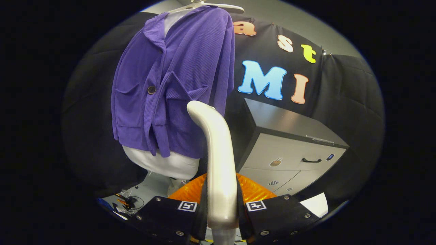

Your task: Iron the clothes twice with a garment steamer, once on the left side and once on the right side.

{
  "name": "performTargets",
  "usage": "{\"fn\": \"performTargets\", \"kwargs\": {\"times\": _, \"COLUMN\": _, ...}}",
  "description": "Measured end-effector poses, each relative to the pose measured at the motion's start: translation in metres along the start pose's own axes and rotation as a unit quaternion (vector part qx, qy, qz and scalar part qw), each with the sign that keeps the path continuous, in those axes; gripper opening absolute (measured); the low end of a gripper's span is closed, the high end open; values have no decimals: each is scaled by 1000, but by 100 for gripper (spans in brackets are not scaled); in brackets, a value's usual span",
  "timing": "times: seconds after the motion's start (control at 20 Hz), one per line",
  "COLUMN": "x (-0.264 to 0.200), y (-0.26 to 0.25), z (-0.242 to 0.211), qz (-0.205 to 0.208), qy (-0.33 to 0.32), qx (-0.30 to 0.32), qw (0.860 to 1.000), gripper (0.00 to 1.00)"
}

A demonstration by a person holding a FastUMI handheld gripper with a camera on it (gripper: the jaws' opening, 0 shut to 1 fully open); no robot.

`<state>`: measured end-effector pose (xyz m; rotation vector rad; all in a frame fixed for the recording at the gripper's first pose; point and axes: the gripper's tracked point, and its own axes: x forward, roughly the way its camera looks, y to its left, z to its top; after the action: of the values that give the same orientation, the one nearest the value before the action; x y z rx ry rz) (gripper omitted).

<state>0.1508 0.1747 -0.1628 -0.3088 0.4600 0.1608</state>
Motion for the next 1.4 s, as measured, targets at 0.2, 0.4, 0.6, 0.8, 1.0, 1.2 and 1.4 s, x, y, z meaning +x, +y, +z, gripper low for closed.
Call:
{"fn": "performTargets", "kwargs": {"times": 0.2, "x": -5, "y": 17, "z": -34, "qz": 13, "qy": 31, "qx": -7, "qw": 999, "gripper": 38}}
{"fn": "performTargets", "kwargs": {"times": 0.4, "x": -9, "y": 28, "z": -51, "qz": 25, "qy": 51, "qx": -14, "qw": 998, "gripper": 38}}
{"fn": "performTargets", "kwargs": {"times": 0.6, "x": -23, "y": 51, "z": -64, "qz": 55, "qy": 65, "qx": -37, "qw": 996, "gripper": 38}}
{"fn": "performTargets", "kwargs": {"times": 0.8, "x": -46, "y": 74, "z": -62, "qz": 89, "qy": 68, "qx": -51, "qw": 992, "gripper": 38}}
{"fn": "performTargets", "kwargs": {"times": 1.0, "x": -79, "y": 92, "z": -36, "qz": 125, "qy": 53, "qx": -67, "qw": 988, "gripper": 38}}
{"fn": "performTargets", "kwargs": {"times": 1.2, "x": -109, "y": 102, "z": 12, "qz": 154, "qy": 10, "qx": -74, "qw": 985, "gripper": 38}}
{"fn": "performTargets", "kwargs": {"times": 1.4, "x": -118, "y": 107, "z": 72, "qz": 165, "qy": -49, "qx": -66, "qw": 983, "gripper": 38}}
